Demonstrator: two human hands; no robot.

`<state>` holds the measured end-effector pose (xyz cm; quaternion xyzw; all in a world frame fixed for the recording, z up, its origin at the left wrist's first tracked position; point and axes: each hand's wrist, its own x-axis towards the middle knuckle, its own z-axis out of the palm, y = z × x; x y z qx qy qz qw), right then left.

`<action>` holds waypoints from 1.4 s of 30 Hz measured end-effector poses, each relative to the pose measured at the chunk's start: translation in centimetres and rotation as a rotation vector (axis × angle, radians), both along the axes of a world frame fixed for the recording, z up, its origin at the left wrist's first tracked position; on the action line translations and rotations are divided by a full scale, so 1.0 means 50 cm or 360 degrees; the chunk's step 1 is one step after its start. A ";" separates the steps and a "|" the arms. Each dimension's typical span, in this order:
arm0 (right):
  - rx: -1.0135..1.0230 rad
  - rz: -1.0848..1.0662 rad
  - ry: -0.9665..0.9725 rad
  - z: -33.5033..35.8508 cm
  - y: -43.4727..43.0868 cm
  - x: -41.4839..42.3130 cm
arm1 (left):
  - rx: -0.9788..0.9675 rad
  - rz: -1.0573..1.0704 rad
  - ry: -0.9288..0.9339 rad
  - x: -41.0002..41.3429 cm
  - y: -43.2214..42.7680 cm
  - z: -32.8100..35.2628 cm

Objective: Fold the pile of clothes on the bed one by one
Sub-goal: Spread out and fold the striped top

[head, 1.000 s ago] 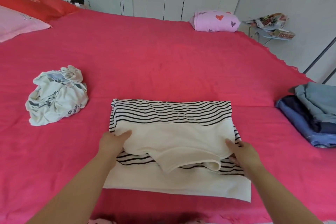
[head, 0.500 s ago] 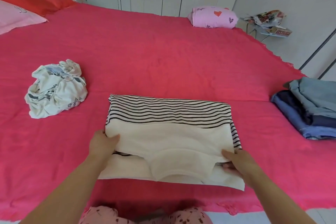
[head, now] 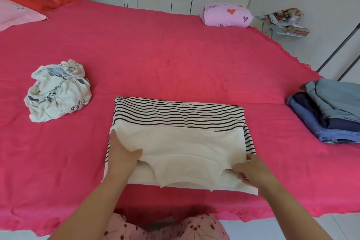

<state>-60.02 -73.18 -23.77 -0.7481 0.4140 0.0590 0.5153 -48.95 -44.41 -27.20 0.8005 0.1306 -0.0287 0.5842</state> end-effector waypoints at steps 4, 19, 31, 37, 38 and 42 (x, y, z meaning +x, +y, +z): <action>-0.0981 0.0368 0.0292 0.030 0.020 0.008 | 0.0839 -0.0163 -0.0238 -0.039 -0.024 0.050; -0.1304 0.1174 0.0135 -0.122 0.093 0.085 | 0.1603 -0.1360 -0.0279 -0.032 -0.155 -0.058; -0.1141 0.0295 -0.0135 -0.079 -0.083 0.027 | 0.1575 -0.1318 -0.0409 -0.029 -0.229 0.023; -0.0609 0.0069 -0.0092 -0.071 -0.108 0.058 | 0.1660 -0.1365 -0.0295 -0.028 -0.247 -0.055; -0.0505 0.0038 -0.0131 -0.071 -0.106 0.065 | 0.1663 -0.1366 -0.0293 -0.027 -0.247 -0.058; 0.0042 -0.0191 -0.0330 -0.034 -0.082 0.082 | 0.1508 -0.1397 -0.0210 -0.020 -0.242 -0.041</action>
